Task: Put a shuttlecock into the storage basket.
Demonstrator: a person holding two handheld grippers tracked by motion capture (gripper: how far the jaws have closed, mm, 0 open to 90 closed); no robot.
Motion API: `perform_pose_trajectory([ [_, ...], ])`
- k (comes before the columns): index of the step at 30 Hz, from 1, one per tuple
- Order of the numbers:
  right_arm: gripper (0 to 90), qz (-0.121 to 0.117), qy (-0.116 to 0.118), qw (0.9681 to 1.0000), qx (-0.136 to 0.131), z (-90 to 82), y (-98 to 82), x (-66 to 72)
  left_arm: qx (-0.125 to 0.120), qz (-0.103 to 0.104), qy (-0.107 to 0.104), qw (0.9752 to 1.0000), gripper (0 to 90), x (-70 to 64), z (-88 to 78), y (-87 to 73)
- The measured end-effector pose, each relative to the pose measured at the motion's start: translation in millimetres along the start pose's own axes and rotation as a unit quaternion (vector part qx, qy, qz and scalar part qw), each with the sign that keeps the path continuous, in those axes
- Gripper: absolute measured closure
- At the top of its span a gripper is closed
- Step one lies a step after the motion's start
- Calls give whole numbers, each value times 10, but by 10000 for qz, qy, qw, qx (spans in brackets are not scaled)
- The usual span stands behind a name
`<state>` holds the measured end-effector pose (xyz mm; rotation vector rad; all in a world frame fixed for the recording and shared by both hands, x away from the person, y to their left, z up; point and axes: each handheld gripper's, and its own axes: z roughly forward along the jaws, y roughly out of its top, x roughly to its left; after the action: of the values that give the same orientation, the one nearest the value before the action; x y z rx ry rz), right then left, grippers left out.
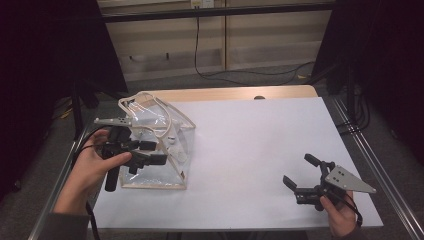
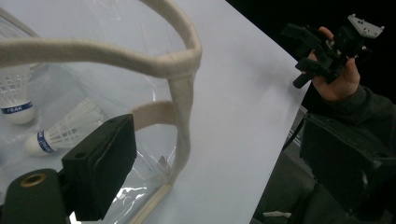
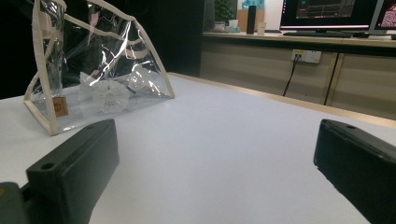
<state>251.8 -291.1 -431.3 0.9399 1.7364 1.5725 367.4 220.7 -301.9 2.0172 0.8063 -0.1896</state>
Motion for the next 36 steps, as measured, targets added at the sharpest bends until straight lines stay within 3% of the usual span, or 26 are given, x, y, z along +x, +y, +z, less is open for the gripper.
perform_pose_trajectory([
  [15, 0, -10, -1, 10000, 1, -4, 4, 1, 254, 158, 59, 9995, 110, 18, 152, -172],
  [36, 0, -16, -8, 10000, 5, -10, 4, -2, 176, 99, -39, 9998, 108, 82, 325, -391],
])
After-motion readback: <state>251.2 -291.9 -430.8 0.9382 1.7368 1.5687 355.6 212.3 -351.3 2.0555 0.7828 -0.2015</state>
